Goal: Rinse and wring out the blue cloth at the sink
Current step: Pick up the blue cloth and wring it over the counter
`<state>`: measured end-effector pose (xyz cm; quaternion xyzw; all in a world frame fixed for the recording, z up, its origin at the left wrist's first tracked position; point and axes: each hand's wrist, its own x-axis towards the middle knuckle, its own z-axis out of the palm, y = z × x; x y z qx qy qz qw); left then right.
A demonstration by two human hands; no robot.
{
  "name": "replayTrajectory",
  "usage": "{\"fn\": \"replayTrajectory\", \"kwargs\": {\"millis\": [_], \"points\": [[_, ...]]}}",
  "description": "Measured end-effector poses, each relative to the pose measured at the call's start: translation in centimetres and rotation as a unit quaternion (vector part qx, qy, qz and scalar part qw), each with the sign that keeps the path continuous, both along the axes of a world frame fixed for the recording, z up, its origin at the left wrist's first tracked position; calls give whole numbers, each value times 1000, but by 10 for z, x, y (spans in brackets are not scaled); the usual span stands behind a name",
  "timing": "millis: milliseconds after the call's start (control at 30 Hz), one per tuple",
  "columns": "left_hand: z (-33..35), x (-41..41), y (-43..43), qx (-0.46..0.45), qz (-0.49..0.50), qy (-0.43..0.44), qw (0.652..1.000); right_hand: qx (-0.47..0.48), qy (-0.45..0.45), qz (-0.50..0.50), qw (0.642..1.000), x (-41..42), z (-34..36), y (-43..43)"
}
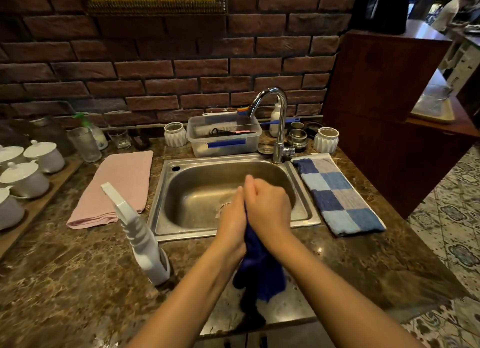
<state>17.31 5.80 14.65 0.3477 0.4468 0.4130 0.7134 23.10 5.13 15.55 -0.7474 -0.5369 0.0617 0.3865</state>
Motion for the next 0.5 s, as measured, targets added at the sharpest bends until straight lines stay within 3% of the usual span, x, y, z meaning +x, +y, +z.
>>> {"fn": "replayTrajectory", "kwargs": {"millis": [67,167,333,500], "points": [[4,0,1,7,-1,24,1000,6,41,-43,998,15,1,12],[10,-4,8,5,-4,33,999,13,80,-14,997,12,-5,5],[9,1,12,-18,1,15,1000,44,-2,-16,999,-4,-3,2],[13,1,10,-56,-33,9,998,30,96,-22,995,22,3,23]]}}
